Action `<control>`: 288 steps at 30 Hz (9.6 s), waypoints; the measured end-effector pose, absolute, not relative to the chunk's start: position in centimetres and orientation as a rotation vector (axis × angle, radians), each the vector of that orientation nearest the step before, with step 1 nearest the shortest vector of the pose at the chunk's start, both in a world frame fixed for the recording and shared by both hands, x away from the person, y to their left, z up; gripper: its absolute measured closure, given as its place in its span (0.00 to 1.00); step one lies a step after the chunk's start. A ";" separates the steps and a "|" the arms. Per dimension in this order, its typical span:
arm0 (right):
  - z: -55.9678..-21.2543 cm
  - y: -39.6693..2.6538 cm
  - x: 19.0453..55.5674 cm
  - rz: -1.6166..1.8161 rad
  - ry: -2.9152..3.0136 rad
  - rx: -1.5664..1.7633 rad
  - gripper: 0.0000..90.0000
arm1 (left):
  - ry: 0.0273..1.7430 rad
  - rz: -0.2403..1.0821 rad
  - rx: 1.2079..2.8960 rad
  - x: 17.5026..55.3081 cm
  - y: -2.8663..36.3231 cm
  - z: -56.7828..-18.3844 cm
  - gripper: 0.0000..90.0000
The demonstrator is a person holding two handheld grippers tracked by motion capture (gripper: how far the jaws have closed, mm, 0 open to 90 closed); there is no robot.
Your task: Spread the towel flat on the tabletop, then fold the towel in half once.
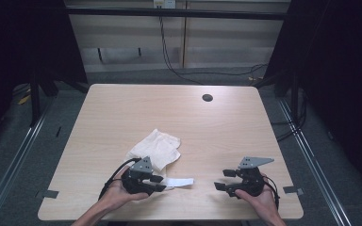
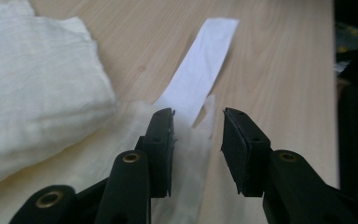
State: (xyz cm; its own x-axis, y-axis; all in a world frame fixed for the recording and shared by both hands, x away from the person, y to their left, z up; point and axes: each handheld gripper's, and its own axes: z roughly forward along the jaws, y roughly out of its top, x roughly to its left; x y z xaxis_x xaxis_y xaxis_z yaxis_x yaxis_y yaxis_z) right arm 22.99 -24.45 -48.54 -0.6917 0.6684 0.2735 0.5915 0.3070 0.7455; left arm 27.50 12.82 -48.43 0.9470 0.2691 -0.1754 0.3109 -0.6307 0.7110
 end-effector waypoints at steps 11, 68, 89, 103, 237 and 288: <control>-48.4 -24.5 23.0 1.367 2.449 1.184 0.37 | 0.352 0.027 2.356 26.5 11.7 -49.5 0.59; -49.3 -14.4 30.8 1.296 2.645 0.760 0.61 | 0.764 0.203 1.966 31.3 26.9 -45.5 0.96; -50.7 -13.8 31.4 1.258 2.646 0.713 0.83 | 0.811 0.178 1.950 32.0 27.8 -46.7 0.96; -48.6 -15.2 31.7 1.454 2.642 0.830 0.99 | 0.780 0.125 1.891 31.9 27.8 -46.2 0.96; -49.8 -22.0 31.3 1.103 2.546 1.100 0.58 | 0.613 0.003 2.254 34.7 16.3 -49.9 0.68; -47.4 -22.7 33.1 1.070 2.468 1.095 0.76 | 0.744 0.097 2.146 34.4 20.3 -48.5 0.78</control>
